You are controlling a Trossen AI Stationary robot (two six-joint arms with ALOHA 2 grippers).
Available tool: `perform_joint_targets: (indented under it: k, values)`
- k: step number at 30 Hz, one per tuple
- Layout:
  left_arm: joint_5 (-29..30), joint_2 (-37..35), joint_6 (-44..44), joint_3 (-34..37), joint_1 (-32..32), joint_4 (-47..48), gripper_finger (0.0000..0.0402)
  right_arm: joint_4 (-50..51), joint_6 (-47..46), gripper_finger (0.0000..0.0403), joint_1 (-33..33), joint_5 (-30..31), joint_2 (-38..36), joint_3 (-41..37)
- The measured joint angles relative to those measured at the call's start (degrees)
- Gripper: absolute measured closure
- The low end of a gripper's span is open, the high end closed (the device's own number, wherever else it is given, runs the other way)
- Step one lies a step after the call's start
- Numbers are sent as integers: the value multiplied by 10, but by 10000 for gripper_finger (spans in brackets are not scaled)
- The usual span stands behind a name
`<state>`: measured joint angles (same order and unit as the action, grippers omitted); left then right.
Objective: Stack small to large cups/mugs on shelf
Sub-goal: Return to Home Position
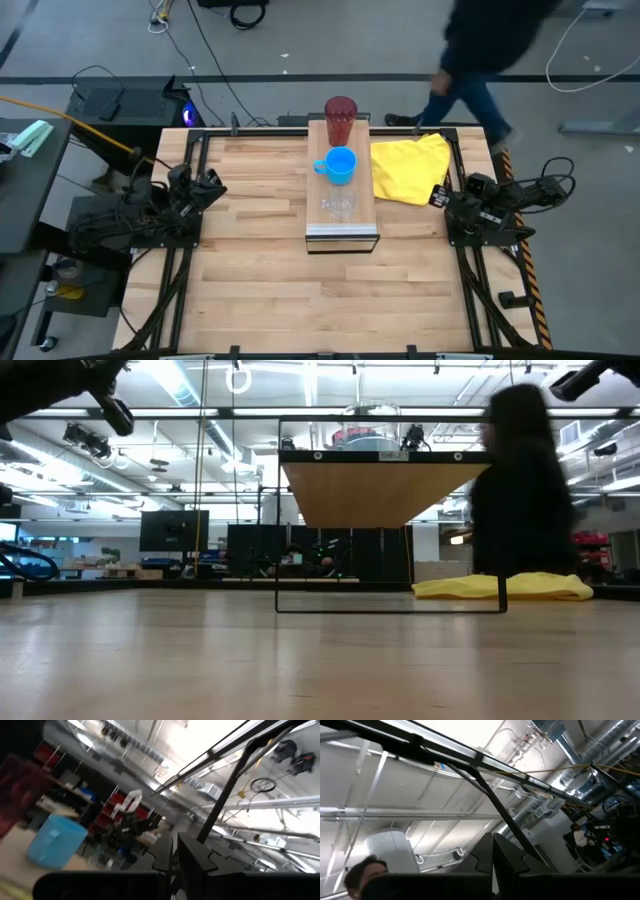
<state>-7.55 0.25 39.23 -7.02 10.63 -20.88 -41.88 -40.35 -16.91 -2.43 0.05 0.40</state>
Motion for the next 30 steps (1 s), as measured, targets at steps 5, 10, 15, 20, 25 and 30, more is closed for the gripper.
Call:
perform_joint_targets:
  k: [5,10,15,20,25,30]
  values:
    - [0,0,-14,0,0,47,372,78,19,386,0,1,0,0]
    - [6,1,-41,0,0,64,378,159,8,386,0,44,0,0]
    - [14,1,-67,0,0,68,373,171,23,386,0,55,0,0]
    - [13,1,-91,0,0,117,366,220,97,386,0,55,0,0]
    - [14,1,-130,0,0,157,369,292,161,386,0,75,0,0]
    - [15,1,-175,0,0,204,377,379,170,386,0,122,0,0]
